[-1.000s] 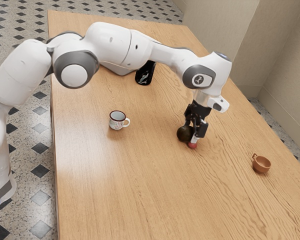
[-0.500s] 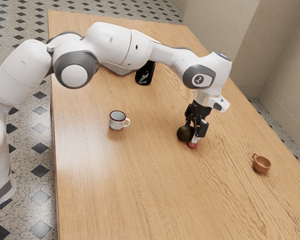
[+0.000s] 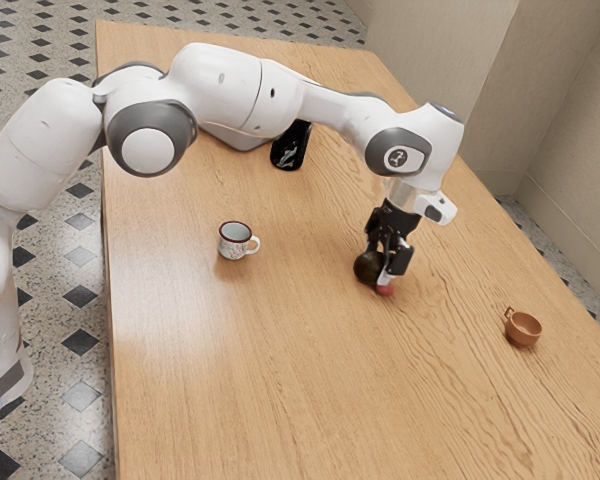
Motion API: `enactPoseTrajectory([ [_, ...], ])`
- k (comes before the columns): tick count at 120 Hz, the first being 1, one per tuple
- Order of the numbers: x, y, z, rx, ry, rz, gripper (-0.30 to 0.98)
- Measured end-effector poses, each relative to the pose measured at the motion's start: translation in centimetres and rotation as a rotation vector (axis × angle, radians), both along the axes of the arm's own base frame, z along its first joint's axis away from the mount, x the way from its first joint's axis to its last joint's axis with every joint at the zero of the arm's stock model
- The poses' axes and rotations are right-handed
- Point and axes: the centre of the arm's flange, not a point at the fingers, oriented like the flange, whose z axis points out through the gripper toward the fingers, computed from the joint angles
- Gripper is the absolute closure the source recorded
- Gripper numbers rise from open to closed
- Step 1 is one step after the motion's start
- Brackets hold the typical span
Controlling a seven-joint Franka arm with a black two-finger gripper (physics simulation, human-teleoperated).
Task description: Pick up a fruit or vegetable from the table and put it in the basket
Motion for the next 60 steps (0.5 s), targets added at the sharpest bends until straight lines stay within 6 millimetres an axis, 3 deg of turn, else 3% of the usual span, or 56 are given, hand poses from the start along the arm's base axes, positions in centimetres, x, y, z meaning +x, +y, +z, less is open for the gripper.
enactPoseTrajectory([
  [9,0.0,0.1,0.0,0.008,0.002,0.002,0.16],
  [28,-0.1,0.4,0.7,0.039,-0.007,0.004,0.28],
  [46,-1.2,0.4,8.0,0.07,-0.093,0.0,0.36],
  [60,-3.7,1.6,15.2,0.107,-0.173,-0.006,0.36],
])
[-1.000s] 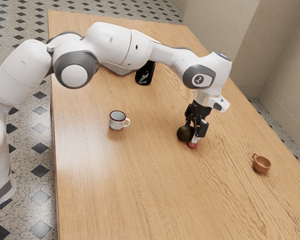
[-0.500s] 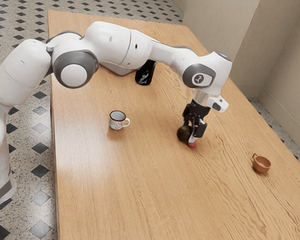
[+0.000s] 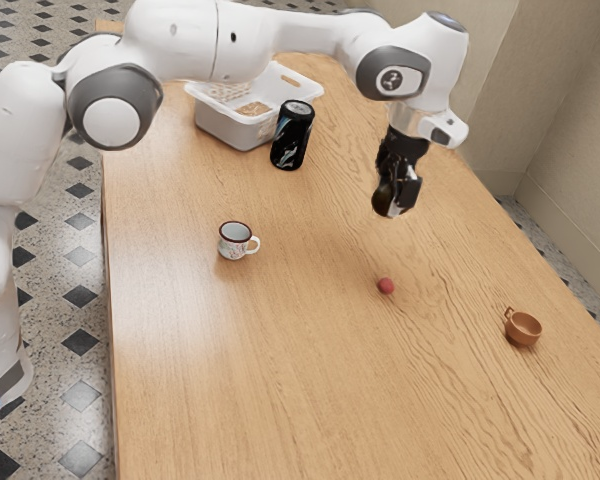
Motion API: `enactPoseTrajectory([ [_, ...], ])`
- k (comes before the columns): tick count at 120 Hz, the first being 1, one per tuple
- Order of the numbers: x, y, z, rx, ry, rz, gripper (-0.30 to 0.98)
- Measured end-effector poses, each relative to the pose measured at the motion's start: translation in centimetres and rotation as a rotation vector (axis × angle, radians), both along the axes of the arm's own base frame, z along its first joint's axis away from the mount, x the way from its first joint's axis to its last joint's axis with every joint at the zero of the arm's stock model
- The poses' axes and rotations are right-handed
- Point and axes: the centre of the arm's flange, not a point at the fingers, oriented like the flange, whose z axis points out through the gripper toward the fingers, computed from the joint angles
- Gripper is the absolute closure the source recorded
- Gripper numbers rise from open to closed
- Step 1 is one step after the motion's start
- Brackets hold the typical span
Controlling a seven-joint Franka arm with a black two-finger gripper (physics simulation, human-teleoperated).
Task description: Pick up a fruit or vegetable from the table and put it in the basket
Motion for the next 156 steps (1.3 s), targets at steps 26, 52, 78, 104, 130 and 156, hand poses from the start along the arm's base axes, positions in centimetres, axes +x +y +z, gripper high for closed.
enactPoseTrajectory([
  [26,-5.6,17.0,6.4,0.145,-0.032,0.157,0.36],
  [52,-10.1,31.8,4.6,0.159,0.033,0.23,0.37],
  [78,-12.7,38.4,3.0,0.141,0.066,0.181,0.36],
  [104,-14.2,41.6,2.6,0.126,0.066,0.119,0.37],
  [130,-16.9,44.6,4.2,0.122,0.046,0.097,0.36],
  [156,-17.3,44.6,4.3,0.106,0.049,0.044,0.08],
])
